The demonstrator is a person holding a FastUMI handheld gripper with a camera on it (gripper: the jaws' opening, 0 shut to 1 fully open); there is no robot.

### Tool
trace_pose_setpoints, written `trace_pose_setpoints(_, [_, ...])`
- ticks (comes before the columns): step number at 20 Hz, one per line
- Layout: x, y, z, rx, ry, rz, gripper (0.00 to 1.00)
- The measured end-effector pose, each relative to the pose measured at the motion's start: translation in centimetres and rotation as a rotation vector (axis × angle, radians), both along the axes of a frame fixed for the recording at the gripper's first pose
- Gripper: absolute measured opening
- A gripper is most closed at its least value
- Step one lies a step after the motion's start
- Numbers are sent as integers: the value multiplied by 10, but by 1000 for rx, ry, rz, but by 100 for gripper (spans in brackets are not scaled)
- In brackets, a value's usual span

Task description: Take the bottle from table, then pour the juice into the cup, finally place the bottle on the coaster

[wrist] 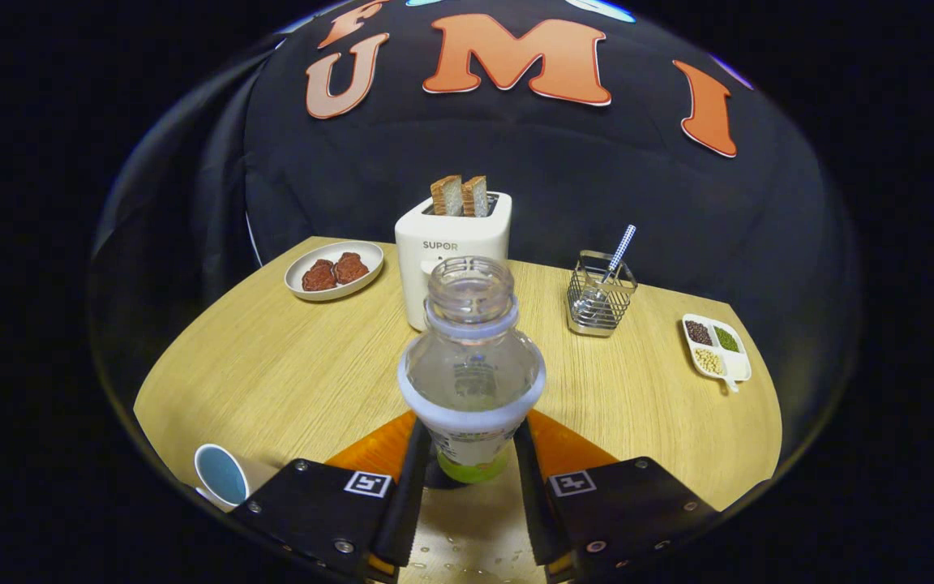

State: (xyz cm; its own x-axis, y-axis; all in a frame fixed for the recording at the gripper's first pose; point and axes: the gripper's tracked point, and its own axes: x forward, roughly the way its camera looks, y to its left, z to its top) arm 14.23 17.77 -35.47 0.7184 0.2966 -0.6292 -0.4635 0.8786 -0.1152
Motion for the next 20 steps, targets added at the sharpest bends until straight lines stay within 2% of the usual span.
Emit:
trace_pose_setpoints(6, [3,1,-2,10,-11,-13,62])
trace_pose_setpoints(11, [-6,-7,-23,-16,54,-41,66])
trace_pose_setpoints(15, [-10,-5,-27,-23,61,-38,79])
trace_pose_setpoints(18, [-11,-8,-22,-27,49,-48,98])
trace_pose_setpoints(20, [-14,-13,-16,-35,44,-55,98])
